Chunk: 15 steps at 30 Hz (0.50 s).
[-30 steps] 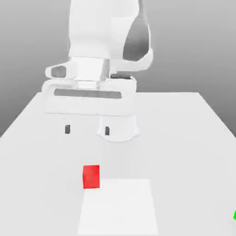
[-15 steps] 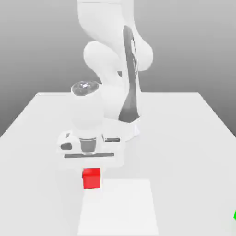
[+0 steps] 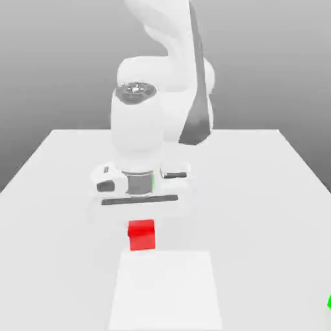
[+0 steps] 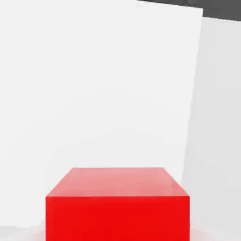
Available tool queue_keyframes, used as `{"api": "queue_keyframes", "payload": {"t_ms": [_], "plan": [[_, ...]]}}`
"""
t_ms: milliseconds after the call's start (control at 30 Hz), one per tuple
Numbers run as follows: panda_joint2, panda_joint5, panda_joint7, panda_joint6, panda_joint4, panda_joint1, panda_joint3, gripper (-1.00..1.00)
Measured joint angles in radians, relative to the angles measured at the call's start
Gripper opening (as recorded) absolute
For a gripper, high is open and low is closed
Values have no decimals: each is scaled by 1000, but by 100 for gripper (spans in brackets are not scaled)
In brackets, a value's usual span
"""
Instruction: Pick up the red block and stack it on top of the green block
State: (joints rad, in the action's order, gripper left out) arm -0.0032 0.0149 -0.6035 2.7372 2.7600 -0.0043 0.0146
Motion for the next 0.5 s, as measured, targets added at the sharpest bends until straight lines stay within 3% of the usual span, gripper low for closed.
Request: {"api": "queue_keyframes", "payload": {"t_ms": [500], "plan": [[301,87,-402,-233,-535,378,193,-100]]}}
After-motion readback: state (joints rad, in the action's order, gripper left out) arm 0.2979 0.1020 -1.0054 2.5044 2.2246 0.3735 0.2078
